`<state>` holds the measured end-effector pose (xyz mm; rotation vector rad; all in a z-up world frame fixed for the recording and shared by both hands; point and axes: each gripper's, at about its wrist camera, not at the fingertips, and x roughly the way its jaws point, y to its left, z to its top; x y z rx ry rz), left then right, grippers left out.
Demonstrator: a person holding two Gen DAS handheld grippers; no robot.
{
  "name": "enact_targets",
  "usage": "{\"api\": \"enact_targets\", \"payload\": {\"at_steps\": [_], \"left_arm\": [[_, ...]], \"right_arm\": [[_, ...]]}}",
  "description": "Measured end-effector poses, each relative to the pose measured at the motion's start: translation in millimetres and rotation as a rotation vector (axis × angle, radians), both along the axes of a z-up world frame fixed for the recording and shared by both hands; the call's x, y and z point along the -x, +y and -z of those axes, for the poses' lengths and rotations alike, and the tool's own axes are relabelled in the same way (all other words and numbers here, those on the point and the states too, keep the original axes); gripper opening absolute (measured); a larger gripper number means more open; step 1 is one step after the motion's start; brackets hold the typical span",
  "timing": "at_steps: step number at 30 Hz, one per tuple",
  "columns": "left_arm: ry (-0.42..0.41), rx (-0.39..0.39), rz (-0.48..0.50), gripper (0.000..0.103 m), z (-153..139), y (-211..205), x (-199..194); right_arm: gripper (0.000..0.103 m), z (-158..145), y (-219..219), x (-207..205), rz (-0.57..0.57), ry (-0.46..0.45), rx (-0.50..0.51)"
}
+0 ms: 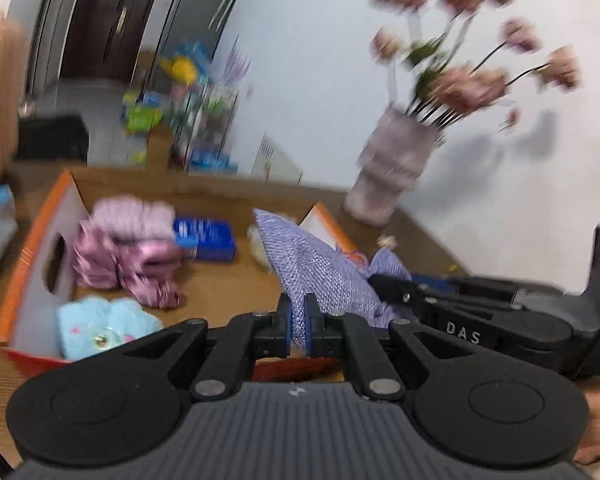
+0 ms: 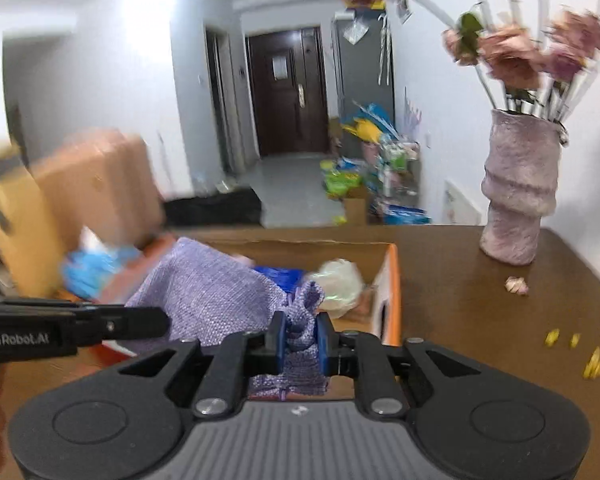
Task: Organize soft objects
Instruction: 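Carry the purple pouch into the box and open both tools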
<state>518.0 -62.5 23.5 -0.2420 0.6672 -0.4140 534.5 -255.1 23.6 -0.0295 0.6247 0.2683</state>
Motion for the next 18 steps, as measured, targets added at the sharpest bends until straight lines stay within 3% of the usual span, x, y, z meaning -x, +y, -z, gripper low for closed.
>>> {"api": "enact_targets", "payload": {"at_steps": [5, 7, 9, 10, 12, 15, 18], "left_arm": [[0.077, -0.066, 0.004, 0.006, 38.4, -22.9, -35.2], [0.087, -0.080, 0.027, 0.007, 48.9, -27.3, -39.7], [0.097, -0.082, 0.034, 0.008, 55.7, -29.5, -41.5], [0.095, -0.083, 0.029, 0.008, 57.1, -29.9, -41.3], [0.093, -0.088, 0.040, 0.012, 53.5, -26.7, -39.3], [0.053, -0.097, 0.046, 0.025, 33.6, -17.9, -30.4], [-0.025, -0.120, 0.026, 0.026, -2.8, -1.8, -10.7]], "right_arm": [[0.022, 29.3, 20.4, -36.4, -0.007, 0.095, 0.165], [0.026, 32.0, 19.1, -39.6, 0.007, 0.089, 0.161], [0.039, 28.6, 14.2, -43.2, 0.020, 0.096, 0.130], [0.040, 27.1, 10.1, -42.5, 0.024, 0.094, 0.112], [0.040, 16.0, 1.8, -40.3, 0.033, 0.091, 0.076], [0.040, -3.7, -7.5, -29.6, 0.041, 0.056, 0.060], [0.040, -31.2, -14.1, -15.8, 0.049, 0.006, 0.056]]}}
